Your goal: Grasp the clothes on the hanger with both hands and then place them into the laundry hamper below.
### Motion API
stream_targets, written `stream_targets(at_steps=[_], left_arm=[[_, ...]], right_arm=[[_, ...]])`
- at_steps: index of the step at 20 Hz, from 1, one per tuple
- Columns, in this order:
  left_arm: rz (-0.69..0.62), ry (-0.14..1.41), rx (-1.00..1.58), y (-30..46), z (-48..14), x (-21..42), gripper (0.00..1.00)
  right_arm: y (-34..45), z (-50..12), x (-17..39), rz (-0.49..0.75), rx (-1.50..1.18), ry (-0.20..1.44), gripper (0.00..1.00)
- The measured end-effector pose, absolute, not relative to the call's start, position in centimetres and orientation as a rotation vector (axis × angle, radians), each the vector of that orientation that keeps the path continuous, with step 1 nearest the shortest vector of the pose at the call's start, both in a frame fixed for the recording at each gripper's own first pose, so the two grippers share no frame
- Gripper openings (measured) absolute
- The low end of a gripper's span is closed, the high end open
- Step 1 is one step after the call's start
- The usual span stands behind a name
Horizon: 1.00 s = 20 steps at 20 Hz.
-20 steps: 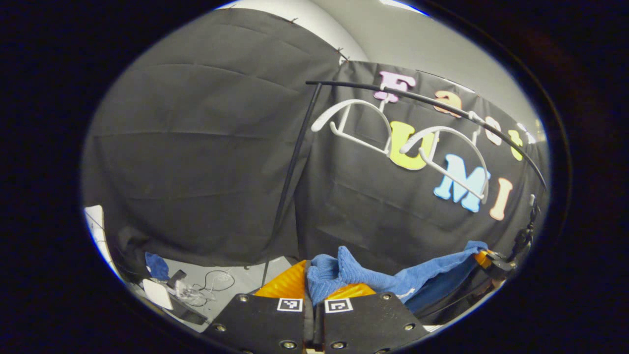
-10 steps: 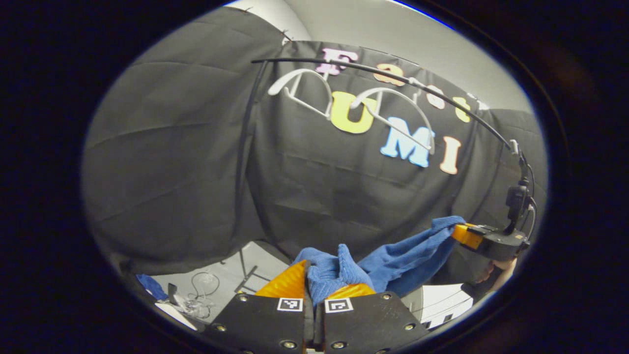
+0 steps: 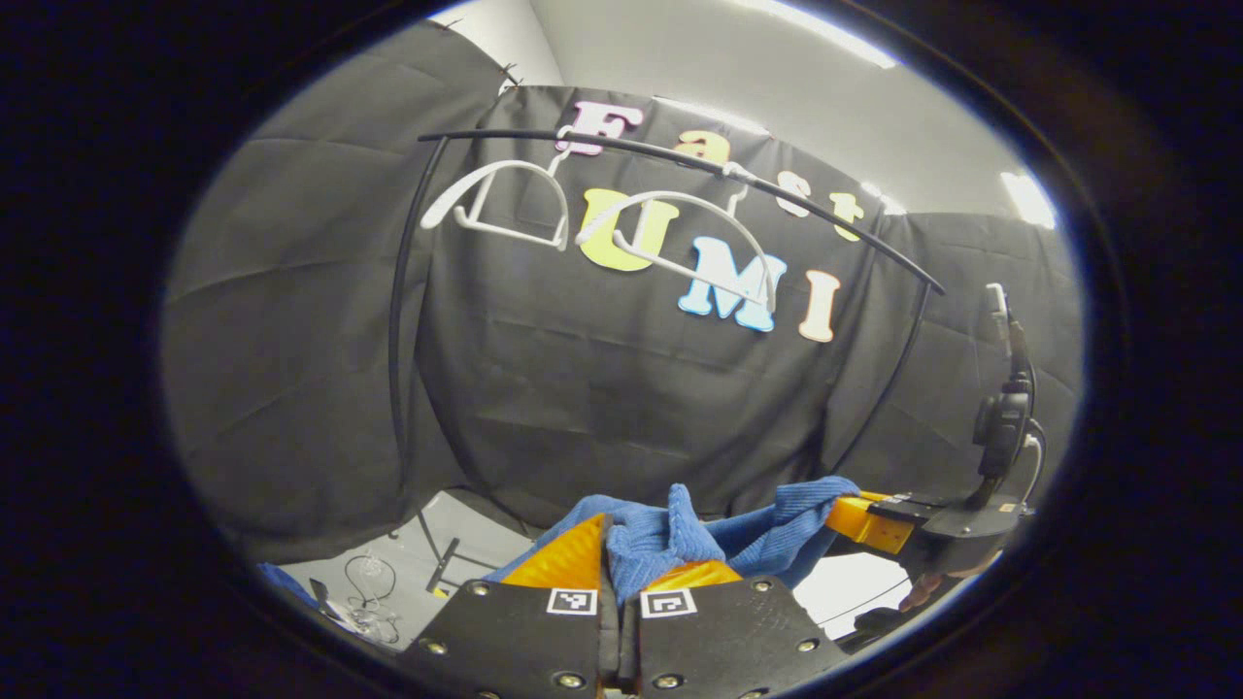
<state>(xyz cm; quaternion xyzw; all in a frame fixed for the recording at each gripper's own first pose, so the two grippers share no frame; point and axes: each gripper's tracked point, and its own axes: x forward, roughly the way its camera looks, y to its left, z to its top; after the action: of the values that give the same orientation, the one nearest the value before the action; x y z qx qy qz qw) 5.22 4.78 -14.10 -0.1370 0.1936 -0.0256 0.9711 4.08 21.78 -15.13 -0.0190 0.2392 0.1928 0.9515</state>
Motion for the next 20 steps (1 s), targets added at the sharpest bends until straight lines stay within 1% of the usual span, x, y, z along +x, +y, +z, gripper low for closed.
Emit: stream_targets(at_steps=[2,4,6,10,14,20], left_arm=[[-0.062,0.407,-0.273,3.8,-14.2,5.1,0.01],[-0.038,0.431,-0.242,4.0,-15.1,5.0,0.00],[-0.021,0.473,-0.232,4.2,-17.1,5.3,0.01],[-0.021,0.588,-0.221,4.3,-23.5,6.0,0.02],[-0.036,0.684,-0.108,4.0,-29.9,5.9,0.01],[-0.099,0.754,-0.048,3.5,-37.1,7.2,0.02]], right_arm=[[21.3,-15.1,4.5,0.382,0.000,0.482,0.01],[20.7,-16.7,4.6,0.371,-0.013,0.527,0.01],[19.7,-18.6,4.5,0.350,-0.033,0.575,0.01],[18.6,-22.8,3.8,0.321,-0.042,0.669,0.01],[18.1,-28.0,3.2,0.269,-0.049,0.771,0.01],[18.4,-34.6,2.3,0.238,-0.051,0.848,0.02]])
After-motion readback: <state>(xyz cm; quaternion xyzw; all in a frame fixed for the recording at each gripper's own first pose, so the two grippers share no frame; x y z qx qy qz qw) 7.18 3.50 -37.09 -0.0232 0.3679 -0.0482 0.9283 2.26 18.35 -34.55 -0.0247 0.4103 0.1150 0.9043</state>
